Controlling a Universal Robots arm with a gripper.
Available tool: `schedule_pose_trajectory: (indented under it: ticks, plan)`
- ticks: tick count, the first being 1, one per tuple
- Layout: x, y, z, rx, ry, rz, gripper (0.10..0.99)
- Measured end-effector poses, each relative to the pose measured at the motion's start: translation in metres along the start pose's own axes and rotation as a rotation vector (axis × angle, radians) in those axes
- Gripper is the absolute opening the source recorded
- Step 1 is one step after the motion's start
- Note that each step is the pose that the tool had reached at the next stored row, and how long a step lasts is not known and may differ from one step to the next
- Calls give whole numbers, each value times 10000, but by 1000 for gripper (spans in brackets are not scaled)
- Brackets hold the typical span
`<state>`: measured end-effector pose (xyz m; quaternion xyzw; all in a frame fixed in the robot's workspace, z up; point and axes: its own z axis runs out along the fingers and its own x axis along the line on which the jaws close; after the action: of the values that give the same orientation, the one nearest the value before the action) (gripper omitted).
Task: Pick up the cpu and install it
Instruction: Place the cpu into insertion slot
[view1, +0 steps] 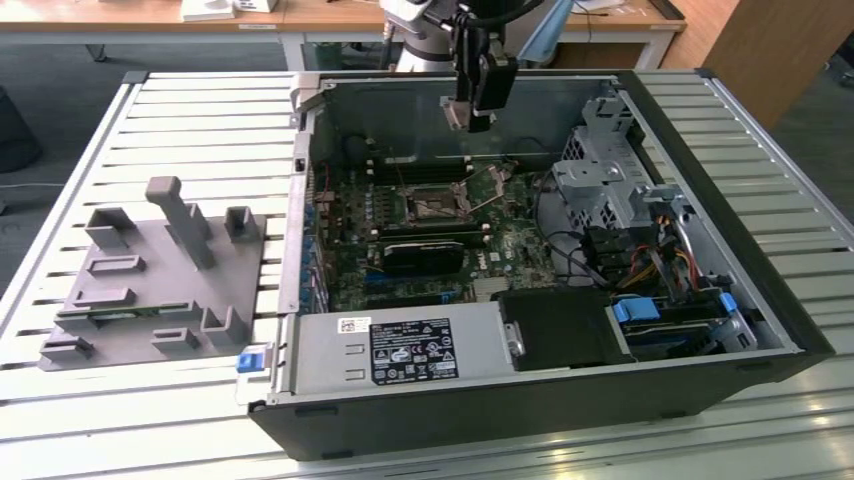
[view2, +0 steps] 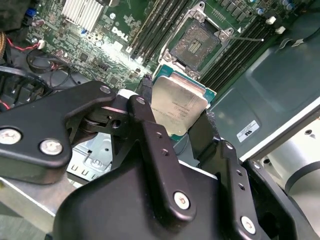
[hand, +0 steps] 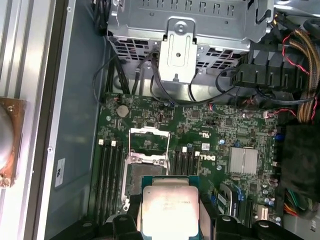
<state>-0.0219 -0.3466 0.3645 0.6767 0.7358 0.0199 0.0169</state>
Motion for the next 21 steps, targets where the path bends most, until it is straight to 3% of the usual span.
schedule_pose_trajectory:
  ticks: [9,21]
  plan:
    - [17,-12,144,0,-33,361,541]
    - [17,-15,194,2,-38,360,541]
